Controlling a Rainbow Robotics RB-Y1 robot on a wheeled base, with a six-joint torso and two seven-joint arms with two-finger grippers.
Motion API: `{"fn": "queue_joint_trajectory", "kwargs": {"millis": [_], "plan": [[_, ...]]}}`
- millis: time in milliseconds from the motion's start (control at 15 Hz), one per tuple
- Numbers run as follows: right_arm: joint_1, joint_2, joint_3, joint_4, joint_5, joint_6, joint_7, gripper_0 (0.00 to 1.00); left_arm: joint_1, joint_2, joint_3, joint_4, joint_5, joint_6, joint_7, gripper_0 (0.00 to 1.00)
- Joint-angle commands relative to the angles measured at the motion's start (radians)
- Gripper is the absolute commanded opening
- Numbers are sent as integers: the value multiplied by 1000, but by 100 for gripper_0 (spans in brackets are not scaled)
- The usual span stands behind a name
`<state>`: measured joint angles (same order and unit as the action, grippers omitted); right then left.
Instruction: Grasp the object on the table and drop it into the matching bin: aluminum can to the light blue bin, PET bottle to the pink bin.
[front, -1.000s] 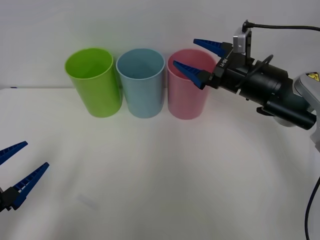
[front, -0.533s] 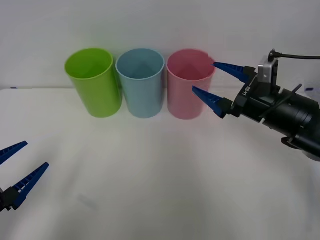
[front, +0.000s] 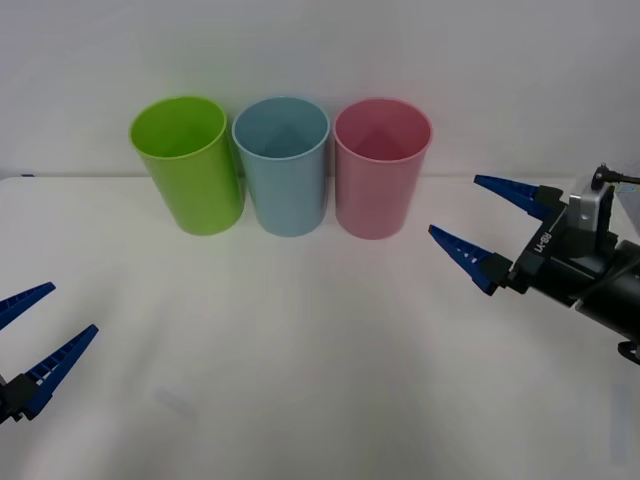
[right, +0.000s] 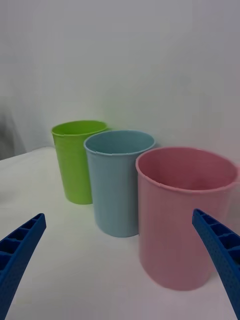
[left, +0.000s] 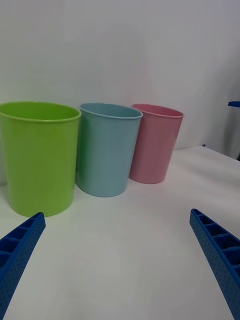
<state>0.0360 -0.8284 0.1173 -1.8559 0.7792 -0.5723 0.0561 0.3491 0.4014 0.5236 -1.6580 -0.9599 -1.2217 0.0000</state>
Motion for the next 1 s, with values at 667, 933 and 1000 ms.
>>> {"fn": "queue_joint_trajectory", "kwargs": {"millis": [667,933,1000], "plan": [[328,77,-238,-39,46,-101,62,100,0,0,0,0,0,0,0,100],[392,117,-291,-39,48,-121,74,100,0,0,0,0,0,0,0,100],[406,129,-306,-39,48,-127,77,100,0,0,0,0,0,0,0,100]]}}
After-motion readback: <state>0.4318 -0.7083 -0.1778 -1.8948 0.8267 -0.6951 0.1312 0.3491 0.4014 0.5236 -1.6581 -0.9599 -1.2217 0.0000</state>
